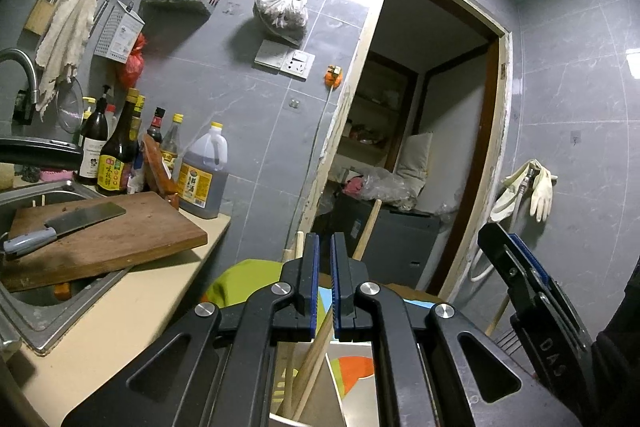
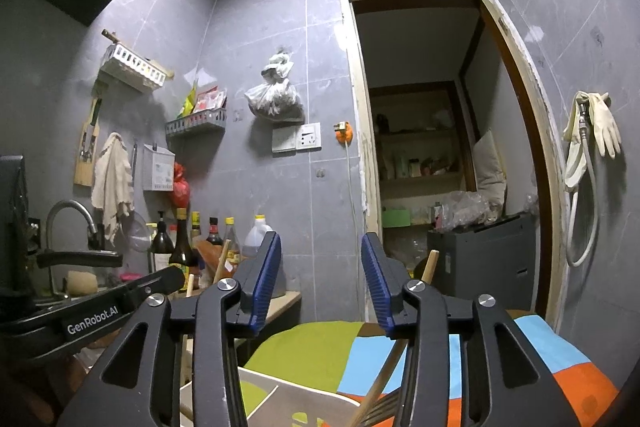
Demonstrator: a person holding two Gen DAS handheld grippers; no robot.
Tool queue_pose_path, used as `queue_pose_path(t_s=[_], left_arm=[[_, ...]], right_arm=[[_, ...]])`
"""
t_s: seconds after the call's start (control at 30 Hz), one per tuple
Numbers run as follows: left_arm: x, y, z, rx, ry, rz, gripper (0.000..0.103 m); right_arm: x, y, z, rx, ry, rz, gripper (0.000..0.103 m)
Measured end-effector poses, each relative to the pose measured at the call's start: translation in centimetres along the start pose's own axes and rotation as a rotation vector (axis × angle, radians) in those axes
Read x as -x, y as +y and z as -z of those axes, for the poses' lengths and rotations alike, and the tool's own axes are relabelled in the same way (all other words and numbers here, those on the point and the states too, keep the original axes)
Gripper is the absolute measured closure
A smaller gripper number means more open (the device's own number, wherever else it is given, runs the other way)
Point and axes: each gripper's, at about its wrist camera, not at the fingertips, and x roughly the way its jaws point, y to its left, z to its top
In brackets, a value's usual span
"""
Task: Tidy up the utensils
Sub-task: 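Drop the spoon and chopstick into the caddy and open both tools, then move both tools back over the remaining spoon and peeler on the cloth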
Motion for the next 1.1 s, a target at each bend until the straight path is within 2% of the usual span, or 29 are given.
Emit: queue_pose_path(t_s=[0.3,0.33,0.37,0.47,0.5,0.57,0.63,0.77,0.83,0.9,0.97,1.1], left_arm=[[1.3,-1.3,-1.2,-0.003,-0.018,-0.020,0.098],[1.5,-1.6,-1.4,-0.003,-0.019,-0.021,0.097],[1.7,-2.1,-1.6,-0.003,-0.019,-0.018,0.092],[2.3,-3.3,-1.8,0.001,-0.019,-0.004,0.063],[2.5,-3.7,-1.9,0.003,-0.019,0.005,0.060],[2.9,-5.0,-1.9,-0.021,-0.007,0.029,0.060],[3.2,-6.3,-1.8,-0.055,0.001,0.032,0.054],[3.8,-8.5,-1.1,-0.076,0.019,0.065,0.033],[4.1,-9.3,-0.6,-0.073,0.029,0.080,0.027],[4.4,-10.0,-0.2,-0.072,0.037,0.094,0.016],[4.7,-10.7,0.2,-0.080,0.042,0.100,0.010],[5.3,-12.1,1.1,-0.090,0.071,0.114,0.009]], right_arm=[[1.3,-0.6,-2.5,-0.008,-0.022,-0.006,0.051],[1.7,-0.9,-2.9,-0.006,-0.021,-0.005,0.048],[1.9,-1.2,-3.1,-0.004,-0.019,-0.006,0.043],[3.1,-2.3,-4.1,0.008,-0.011,-0.008,0.035],[3.6,-2.8,-4.4,0.015,-0.009,-0.004,0.033],[4.2,-3.7,-4.9,0.029,0.005,0.002,0.023],[4.9,-5.0,-5.3,0.029,0.025,0.010,0.018],[6.2,-7.3,-5.6,0.027,0.066,0.032,0.003],[6.9,-8.4,-5.7,0.029,0.080,0.047,0.000],[7.5,-9.4,-5.7,0.030,0.094,0.055,0.000],[7.9,-10.3,-5.7,0.037,0.125,0.052,0.000],[8.5,-12.0,-5.2,0.065,0.209,0.058,0.000]])
